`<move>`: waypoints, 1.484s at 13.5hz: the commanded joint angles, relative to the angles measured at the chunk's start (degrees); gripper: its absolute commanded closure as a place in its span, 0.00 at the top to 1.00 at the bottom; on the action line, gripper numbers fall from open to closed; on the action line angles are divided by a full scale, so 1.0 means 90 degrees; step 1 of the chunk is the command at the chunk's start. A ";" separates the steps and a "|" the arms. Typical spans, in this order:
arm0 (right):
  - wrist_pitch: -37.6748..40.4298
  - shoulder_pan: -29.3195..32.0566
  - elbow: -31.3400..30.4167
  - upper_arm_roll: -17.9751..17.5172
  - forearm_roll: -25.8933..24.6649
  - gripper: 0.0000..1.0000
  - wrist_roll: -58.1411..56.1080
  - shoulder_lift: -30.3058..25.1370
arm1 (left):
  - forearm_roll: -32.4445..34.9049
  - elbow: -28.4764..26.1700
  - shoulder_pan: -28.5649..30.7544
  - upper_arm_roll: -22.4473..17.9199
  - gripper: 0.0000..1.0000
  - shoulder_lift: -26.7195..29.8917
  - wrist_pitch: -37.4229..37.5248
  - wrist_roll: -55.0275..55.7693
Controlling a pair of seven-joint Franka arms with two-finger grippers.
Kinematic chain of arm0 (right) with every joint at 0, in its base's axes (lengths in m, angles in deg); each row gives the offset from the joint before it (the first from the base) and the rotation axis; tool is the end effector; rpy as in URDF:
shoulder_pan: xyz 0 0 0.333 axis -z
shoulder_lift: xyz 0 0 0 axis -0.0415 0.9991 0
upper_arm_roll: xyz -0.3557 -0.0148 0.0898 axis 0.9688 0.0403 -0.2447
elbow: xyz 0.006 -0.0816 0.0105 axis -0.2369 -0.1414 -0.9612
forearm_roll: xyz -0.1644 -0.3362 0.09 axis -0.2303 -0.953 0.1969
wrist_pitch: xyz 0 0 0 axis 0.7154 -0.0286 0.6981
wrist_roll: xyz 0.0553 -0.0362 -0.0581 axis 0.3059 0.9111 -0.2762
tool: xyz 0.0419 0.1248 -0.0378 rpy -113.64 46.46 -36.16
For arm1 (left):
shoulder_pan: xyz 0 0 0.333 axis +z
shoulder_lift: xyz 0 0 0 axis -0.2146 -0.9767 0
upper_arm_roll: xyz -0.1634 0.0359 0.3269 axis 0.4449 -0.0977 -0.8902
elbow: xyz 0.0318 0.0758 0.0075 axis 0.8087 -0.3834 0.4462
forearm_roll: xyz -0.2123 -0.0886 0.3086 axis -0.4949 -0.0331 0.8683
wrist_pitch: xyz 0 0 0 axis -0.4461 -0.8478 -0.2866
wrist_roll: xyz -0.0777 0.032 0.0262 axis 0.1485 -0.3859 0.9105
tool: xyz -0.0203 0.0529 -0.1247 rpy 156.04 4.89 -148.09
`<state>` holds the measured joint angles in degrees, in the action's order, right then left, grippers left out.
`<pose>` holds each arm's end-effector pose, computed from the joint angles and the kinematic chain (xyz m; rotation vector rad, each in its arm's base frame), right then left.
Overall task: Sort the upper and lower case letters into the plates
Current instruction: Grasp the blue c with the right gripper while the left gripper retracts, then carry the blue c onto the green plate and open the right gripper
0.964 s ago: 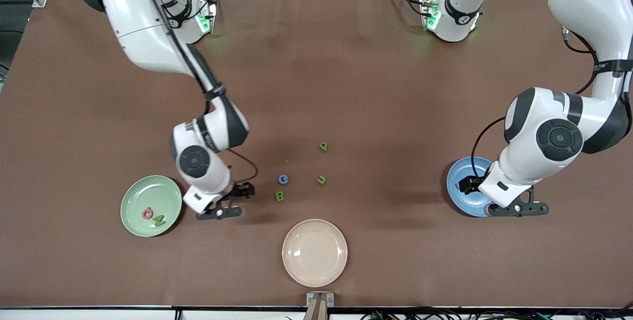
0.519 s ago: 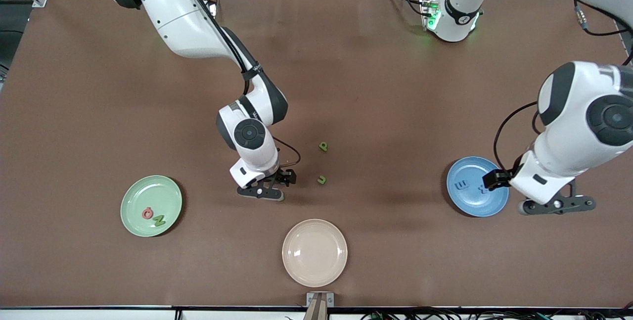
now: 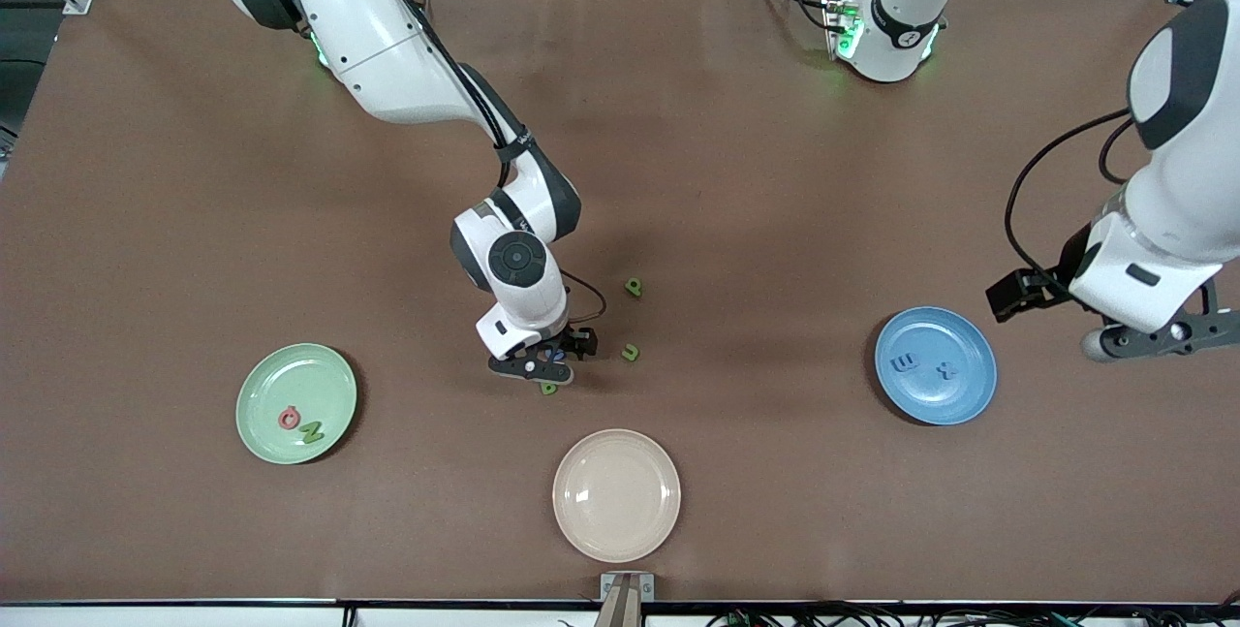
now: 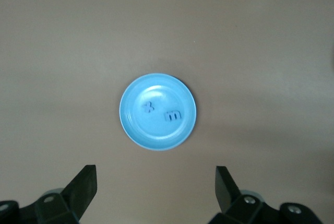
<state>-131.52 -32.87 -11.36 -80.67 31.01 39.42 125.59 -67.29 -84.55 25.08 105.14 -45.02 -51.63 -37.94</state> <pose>0.6356 0.4249 0.1826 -3.1093 0.2505 -0.1590 0.6520 -0.0816 0.5919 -3.0573 -0.1732 -0.0983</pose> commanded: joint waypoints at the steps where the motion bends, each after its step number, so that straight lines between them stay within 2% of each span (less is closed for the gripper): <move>1: -0.0040 -0.0048 -0.0059 0.0066 -0.0017 0.62 0.0053 -0.0040 | -0.0158 -0.0044 0.0152 0.0037 1.00 0.0379 0.0166 -0.0064; 4: -0.0030 -0.0048 -0.0069 0.0066 -0.0027 0.20 0.0034 -0.0050 | -0.0148 -0.0044 0.0143 0.0076 1.00 0.0644 0.0720 -0.0200; 6: 0.0009 -0.0038 -0.0069 0.0066 -0.0027 0.04 0.0024 -0.0060 | -0.0158 -0.0044 0.0143 0.0076 1.00 0.0945 0.0888 -0.0220; 9: 0.0193 0.0118 -0.0010 0.0085 -0.0017 0.02 -0.0025 -0.0176 | -0.0256 -0.0054 0.0211 0.0008 1.00 0.1220 0.1288 -0.0852; 10: 0.0369 0.0253 0.0028 0.0095 -0.0027 0.01 -0.0180 -0.0274 | -0.0401 -0.0083 0.0424 -0.0050 1.00 0.1375 0.1337 -0.1212; 11: 0.0612 0.0516 0.0126 0.0095 -0.0017 0.01 -0.0597 -0.0304 | -0.0683 -0.0228 0.0368 -0.0234 1.00 0.1657 0.1338 -0.1361; 13: 0.1072 0.1072 0.0224 0.0095 -0.0007 0.01 -0.1796 -0.0469 | -0.1171 -0.0715 -0.0409 -0.1343 1.00 0.2029 0.1328 -0.1363; 14: 0.1122 0.1375 0.0224 0.0095 -0.0007 0.01 -0.2489 -0.0528 | -0.1425 -0.1085 -0.0627 -0.1649 1.00 0.2282 0.1338 -0.1276; 16: 0.1151 0.2010 0.0224 0.0095 -0.0007 0.01 -0.3817 -0.0568 | -0.1700 -0.1673 -0.0697 -0.1711 1.00 0.2694 0.1211 -0.0828; 20: 0.1113 0.2968 0.0253 0.0095 -0.0027 0.04 -0.6153 -0.0558 | -0.1672 -0.1841 -0.1097 -0.1789 1.00 0.2812 0.1182 -0.0474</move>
<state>-121.55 -8.93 -8.17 -78.58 30.93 -8.84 121.47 -81.93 -98.48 16.53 89.99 -21.76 -39.55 -42.81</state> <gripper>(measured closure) 0.652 0.000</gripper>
